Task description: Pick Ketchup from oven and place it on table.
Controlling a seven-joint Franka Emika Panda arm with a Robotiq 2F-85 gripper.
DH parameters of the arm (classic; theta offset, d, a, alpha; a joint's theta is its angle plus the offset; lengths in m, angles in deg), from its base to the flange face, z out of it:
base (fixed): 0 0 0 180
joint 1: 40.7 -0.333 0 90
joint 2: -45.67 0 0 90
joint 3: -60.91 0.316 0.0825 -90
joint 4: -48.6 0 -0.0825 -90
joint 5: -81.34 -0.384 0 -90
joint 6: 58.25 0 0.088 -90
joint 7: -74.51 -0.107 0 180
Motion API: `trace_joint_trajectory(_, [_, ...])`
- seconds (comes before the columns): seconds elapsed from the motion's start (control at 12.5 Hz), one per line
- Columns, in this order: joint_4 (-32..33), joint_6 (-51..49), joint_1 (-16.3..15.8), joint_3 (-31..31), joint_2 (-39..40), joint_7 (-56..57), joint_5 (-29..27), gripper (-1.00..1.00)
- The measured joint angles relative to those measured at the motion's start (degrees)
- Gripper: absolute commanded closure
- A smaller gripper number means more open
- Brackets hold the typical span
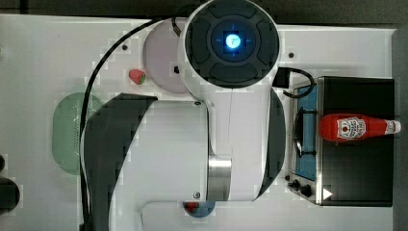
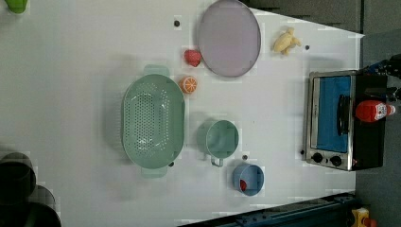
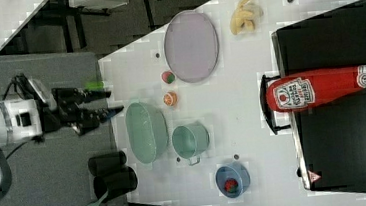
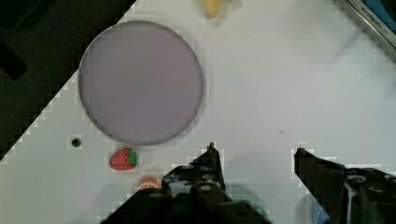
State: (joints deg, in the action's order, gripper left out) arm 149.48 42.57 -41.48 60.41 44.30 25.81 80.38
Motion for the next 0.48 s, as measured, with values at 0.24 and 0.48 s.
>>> trace_joint_trajectory(0.24, [12.70,-7.81,-0.12,-0.95,-14.45,-0.46,-0.26,-0.99])
trace_joint_trajectory(0.48, [11.86,-9.97,-0.60,-2.69,-22.50,-1.01,1.29,-1.00])
